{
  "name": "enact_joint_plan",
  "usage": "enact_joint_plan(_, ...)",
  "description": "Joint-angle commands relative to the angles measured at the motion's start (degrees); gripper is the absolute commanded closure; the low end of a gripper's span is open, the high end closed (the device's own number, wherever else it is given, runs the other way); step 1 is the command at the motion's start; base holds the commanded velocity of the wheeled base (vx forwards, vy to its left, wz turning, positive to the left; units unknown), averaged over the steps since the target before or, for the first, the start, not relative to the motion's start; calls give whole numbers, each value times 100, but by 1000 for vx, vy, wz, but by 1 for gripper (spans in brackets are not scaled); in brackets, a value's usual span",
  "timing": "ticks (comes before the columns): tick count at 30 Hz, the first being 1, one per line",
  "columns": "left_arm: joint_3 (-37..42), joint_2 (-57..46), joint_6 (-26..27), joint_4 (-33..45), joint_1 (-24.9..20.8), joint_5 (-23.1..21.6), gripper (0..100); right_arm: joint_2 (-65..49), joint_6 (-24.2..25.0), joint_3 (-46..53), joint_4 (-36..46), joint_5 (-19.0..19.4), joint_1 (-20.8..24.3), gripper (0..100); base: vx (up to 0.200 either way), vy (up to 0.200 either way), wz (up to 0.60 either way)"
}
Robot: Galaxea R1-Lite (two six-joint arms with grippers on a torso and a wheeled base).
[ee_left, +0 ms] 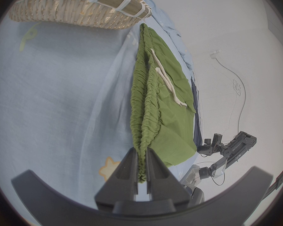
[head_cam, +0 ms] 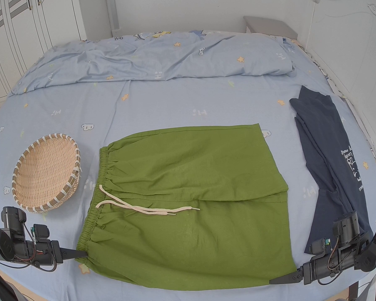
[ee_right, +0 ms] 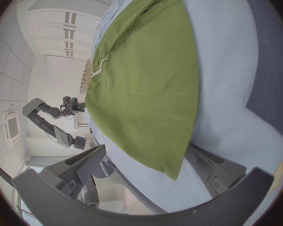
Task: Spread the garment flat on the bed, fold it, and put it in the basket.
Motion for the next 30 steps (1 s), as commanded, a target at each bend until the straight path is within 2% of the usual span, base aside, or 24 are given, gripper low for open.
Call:
enact_joint_plan(1,9,32,-2,-3,3,0,100,391,360,99,-376,-19,192,0,0,0,0)
enact_joint_plan(12,0,41,7,-3,11,0,100,356,369,99,-350,-19,69,0,0,0,0)
enact_joint_plan(13,0,41,7,-3,3,0,100,347,369,99,-350,-19,60,100,0,0,0)
enact_joint_plan(24,-35,41,7,-3,73,0,100,242,351,99,-121,86,-335,100,0,0,0)
enact_joint_plan(30,141,-56,51,59,319,17,100,-435,316,99,740,113,-573,100,0,0,0)
